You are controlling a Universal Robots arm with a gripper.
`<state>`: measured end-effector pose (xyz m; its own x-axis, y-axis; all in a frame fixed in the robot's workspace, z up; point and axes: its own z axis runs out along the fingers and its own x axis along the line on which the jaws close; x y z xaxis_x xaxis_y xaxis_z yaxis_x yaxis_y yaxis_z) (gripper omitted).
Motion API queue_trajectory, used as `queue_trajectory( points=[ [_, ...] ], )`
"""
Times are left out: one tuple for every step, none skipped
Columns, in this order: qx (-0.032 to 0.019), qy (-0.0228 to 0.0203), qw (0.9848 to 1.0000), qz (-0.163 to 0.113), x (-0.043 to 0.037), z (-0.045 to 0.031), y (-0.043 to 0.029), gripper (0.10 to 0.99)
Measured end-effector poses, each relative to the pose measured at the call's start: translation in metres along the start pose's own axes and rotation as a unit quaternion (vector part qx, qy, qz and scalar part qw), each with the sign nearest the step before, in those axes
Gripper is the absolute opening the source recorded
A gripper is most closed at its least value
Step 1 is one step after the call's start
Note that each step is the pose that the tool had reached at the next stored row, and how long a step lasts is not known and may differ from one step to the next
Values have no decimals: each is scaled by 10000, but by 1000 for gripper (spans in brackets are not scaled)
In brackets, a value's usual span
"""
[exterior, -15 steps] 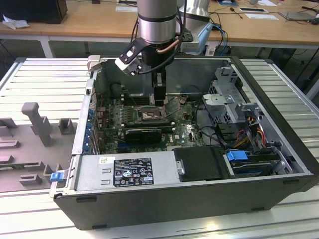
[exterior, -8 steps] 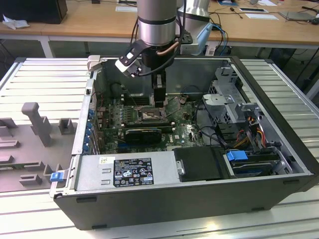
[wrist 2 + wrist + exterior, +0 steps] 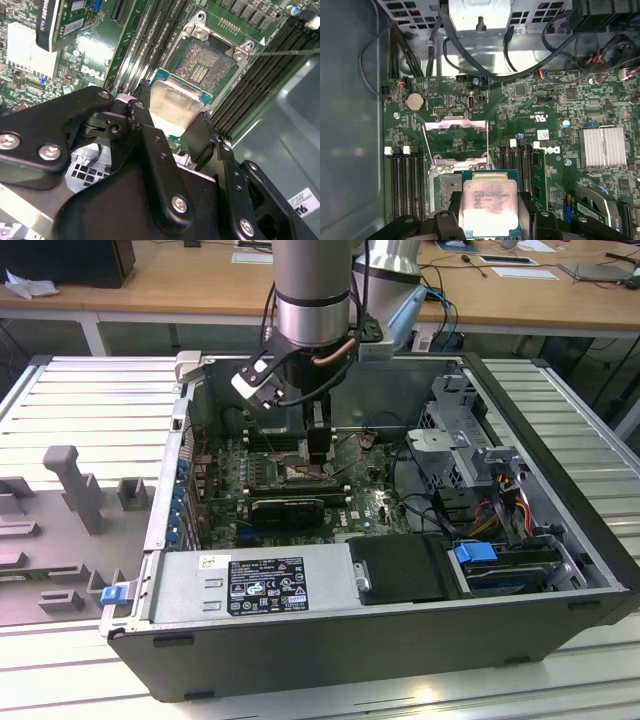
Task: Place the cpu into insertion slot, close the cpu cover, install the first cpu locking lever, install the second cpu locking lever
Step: 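Place the cpu into insertion slot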
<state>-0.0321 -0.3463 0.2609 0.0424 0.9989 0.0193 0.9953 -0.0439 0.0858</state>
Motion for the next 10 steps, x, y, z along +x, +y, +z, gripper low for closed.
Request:
queue_trajectory(
  points=[
    [1,5,10000,-61,0,12,-2,525],
    [3,13,9999,-151,0,24,-3,525],
    [5,23,9996,-272,-1,37,-5,525],
    [6,25,9995,-304,-1,39,-6,525],
    [7,24,9995,-311,-1,40,-6,525],
    [6,27,9995,-313,-1,43,-12,525],
    [6,27,9995,-313,-1,44,-27,525],
    [5,27,9995,-313,-2,45,-44,525],
    [6,27,9995,-313,-2,45,-55,525],
    [6,28,9994,-331,4,74,-97,525]
  ],
)
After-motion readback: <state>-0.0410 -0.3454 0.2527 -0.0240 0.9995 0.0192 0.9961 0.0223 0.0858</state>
